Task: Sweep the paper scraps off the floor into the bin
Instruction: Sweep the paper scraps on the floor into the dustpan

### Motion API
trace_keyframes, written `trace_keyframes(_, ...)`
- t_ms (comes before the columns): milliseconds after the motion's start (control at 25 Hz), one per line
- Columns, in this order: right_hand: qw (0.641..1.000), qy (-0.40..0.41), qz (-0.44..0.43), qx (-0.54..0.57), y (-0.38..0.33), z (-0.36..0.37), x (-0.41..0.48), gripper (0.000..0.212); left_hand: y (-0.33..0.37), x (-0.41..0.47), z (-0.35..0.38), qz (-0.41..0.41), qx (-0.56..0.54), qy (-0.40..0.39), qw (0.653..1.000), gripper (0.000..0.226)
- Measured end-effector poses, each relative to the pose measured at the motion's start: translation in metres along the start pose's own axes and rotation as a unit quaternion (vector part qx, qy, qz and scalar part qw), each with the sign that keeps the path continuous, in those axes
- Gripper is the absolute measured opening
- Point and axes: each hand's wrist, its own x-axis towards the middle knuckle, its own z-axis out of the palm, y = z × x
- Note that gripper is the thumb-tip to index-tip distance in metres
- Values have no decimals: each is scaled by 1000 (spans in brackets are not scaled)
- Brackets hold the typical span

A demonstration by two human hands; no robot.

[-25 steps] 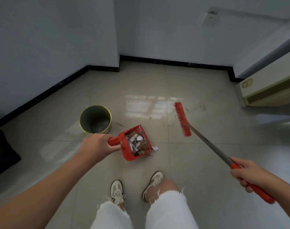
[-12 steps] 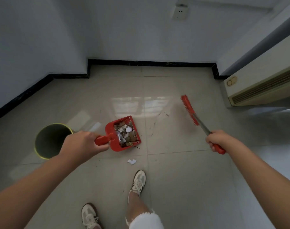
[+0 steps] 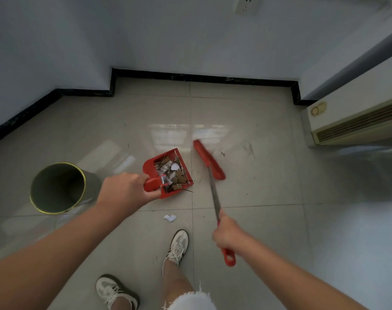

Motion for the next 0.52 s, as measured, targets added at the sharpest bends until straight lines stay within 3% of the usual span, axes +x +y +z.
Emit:
trace_keyframes(80,998,-50,-31,2,-12,15,-28,66,1,-3,2,2,-11,-1,1000,61)
trace_keyframes(200,985,-115,-13,125,-18,1,-53,52,-6,-14,3,0,-8,6,1000,61)
trace_keyframes(360,949,-105,0,297,10,-67,-90,54,-31,-42,0,-15,-13,-13,1000,50)
trace_keyframes(520,968,3,-14,250,39,-46,-151,69,-67,-80,-12,-25,-37,17,999,57)
